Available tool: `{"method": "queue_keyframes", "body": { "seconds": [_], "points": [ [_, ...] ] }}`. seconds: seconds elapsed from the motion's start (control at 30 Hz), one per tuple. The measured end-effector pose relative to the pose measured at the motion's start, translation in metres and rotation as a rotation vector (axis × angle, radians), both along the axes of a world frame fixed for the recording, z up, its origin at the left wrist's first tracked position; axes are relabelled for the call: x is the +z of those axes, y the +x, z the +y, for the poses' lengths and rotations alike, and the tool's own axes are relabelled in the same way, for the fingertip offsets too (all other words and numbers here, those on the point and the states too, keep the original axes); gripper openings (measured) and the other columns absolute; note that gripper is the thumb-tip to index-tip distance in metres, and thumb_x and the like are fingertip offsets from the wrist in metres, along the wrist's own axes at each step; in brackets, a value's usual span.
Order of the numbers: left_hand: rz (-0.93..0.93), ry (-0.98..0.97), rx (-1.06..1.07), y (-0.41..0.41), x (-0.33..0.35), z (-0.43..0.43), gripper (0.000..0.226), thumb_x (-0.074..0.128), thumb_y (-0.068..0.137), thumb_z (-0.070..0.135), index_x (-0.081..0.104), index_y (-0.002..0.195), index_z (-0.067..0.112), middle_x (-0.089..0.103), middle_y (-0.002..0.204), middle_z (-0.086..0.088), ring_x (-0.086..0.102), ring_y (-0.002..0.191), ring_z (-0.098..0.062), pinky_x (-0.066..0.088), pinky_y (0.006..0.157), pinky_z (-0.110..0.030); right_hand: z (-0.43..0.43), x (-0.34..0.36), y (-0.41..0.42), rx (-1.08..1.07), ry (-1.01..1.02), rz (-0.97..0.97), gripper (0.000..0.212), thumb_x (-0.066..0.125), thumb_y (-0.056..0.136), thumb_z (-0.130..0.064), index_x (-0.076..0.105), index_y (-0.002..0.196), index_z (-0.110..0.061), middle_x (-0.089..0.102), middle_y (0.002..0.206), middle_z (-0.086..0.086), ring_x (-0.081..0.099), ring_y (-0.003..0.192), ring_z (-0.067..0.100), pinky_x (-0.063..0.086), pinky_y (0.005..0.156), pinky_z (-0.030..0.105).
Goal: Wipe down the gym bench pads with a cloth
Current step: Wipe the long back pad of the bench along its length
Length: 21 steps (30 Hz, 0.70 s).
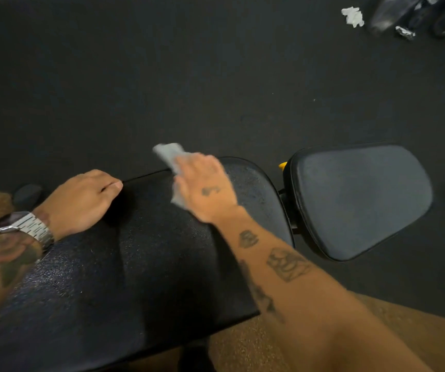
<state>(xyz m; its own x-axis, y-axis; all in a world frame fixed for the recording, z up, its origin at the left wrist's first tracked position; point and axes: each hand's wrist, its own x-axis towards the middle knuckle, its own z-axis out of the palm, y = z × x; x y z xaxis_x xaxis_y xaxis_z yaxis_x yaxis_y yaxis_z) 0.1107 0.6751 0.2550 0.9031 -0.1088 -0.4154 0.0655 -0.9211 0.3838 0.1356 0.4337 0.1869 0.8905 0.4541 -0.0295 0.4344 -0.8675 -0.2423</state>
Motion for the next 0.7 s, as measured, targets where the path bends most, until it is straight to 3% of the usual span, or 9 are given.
{"method": "queue_keyframes", "body": {
  "seconds": [0.1,0.17,0.23,0.33,0.43,0.57,0.6,0.7],
  "points": [
    [-0.004,-0.013,0.001,0.001,-0.002,0.002,0.040,0.037,0.100,0.035,0.064,0.120,0.013,0.059,0.124,-0.005,0.052,0.115,-0.025,0.032,0.091,-0.031,-0.062,0.000,0.013,-0.348,0.043,0.025,0.047,0.027,0.101,-0.036,0.051,0.133,-0.011,0.059,0.117,0.009,0.053,0.102,0.029,0.043,0.094,0.046],
    [0.002,-0.020,0.003,0.000,-0.003,0.004,0.041,0.036,0.100,0.036,0.063,0.121,0.014,0.058,0.126,-0.005,0.051,0.117,-0.027,0.033,0.094,-0.033,-0.090,0.008,-0.006,-0.561,0.146,0.161,0.046,0.034,0.104,-0.038,0.044,0.142,-0.014,0.053,0.133,0.012,0.049,0.117,0.030,0.043,0.102,0.048],
    [0.017,-0.015,0.009,-0.001,-0.004,0.005,0.042,0.034,0.100,0.038,0.062,0.123,0.017,0.056,0.131,-0.005,0.048,0.121,-0.029,0.033,0.100,-0.039,-0.106,0.016,-0.041,-0.752,0.291,0.275,0.048,0.036,0.104,-0.041,0.037,0.148,-0.022,0.051,0.135,0.006,0.048,0.125,0.027,0.040,0.099,0.039],
    [0.031,-0.028,0.020,-0.004,-0.007,0.006,0.042,0.035,0.100,0.037,0.060,0.127,0.018,0.053,0.134,-0.006,0.046,0.124,-0.032,0.032,0.104,-0.041,-0.118,0.022,-0.096,-0.893,0.409,0.244,0.045,0.042,0.103,-0.038,0.041,0.146,-0.024,0.050,0.122,-0.008,0.051,0.115,0.014,0.034,0.094,0.028],
    [0.038,-0.036,0.012,-0.005,-0.007,0.007,0.043,0.035,0.099,0.038,0.059,0.128,0.017,0.053,0.135,-0.006,0.046,0.124,-0.031,0.032,0.104,-0.042,-0.117,0.024,-0.151,-1.064,0.482,0.273,0.046,0.041,0.104,-0.037,0.039,0.148,-0.024,0.051,0.128,-0.007,0.049,0.115,0.008,0.039,0.102,0.032],
    [0.043,-0.047,0.026,-0.005,-0.008,0.007,0.043,0.035,0.100,0.039,0.057,0.130,0.017,0.051,0.136,-0.003,0.044,0.126,-0.028,0.031,0.105,-0.041,-0.106,0.027,-0.194,-1.127,0.558,0.253,0.048,0.039,0.106,-0.031,0.032,0.153,-0.024,0.047,0.128,-0.013,0.045,0.108,-0.014,0.037,0.104,0.024],
    [0.036,-0.052,0.027,-0.005,-0.008,0.007,0.043,0.036,0.100,0.039,0.058,0.129,0.018,0.051,0.136,-0.002,0.044,0.126,-0.028,0.031,0.105,-0.040,-0.106,0.024,-0.194,-1.100,0.517,0.236,0.049,0.038,0.106,-0.030,0.030,0.154,-0.023,0.048,0.132,-0.008,0.045,0.115,-0.011,0.035,0.106,0.024],
    [0.029,-0.059,0.030,-0.006,-0.006,0.013,0.042,0.037,0.099,0.041,0.060,0.127,0.018,0.053,0.132,-0.001,0.047,0.124,-0.026,0.032,0.103,-0.037,-0.109,0.014,-0.173,-0.929,0.245,0.098,0.054,0.032,0.106,-0.031,0.028,0.154,-0.006,0.040,0.152,0.011,0.038,0.138,0.022,0.026,0.117,0.031]
  ]
}}
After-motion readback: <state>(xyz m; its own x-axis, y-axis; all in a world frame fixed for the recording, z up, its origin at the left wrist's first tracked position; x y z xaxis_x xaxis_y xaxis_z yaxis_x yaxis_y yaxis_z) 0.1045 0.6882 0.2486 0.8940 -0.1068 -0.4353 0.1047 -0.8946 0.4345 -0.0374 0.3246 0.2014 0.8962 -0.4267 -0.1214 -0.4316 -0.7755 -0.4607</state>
